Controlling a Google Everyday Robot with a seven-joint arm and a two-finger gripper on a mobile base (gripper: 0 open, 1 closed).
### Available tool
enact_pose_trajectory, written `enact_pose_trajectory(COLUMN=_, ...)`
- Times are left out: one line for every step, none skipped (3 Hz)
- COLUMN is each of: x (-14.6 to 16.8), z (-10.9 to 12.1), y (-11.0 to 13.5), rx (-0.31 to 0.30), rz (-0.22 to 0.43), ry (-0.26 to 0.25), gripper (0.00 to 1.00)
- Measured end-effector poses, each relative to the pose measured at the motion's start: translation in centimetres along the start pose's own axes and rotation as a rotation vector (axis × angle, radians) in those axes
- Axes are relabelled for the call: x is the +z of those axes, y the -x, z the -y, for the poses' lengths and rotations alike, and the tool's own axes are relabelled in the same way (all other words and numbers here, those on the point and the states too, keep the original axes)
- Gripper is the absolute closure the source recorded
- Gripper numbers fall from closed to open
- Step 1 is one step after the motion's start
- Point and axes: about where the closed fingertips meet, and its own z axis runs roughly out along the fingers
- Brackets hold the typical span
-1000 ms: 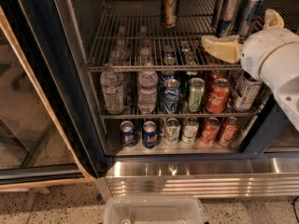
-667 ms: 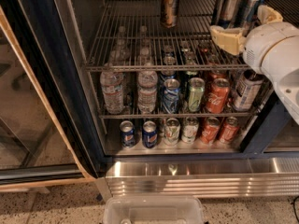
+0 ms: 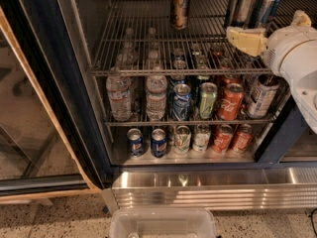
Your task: Pick redbull can from top shelf of fridge
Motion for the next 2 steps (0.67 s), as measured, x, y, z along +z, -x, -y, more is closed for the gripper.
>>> enact_pose_trajectory(x=0.8, z=1.3, y=-0.4, rx=0.034, rz=-0.005, ry=-0.032, gripper=0.2)
enact_pose_trajectory(x=2.2, z=1.8, y=-0.5, rx=0.035, rz=-0.017, ry=-0.039, gripper=0.24)
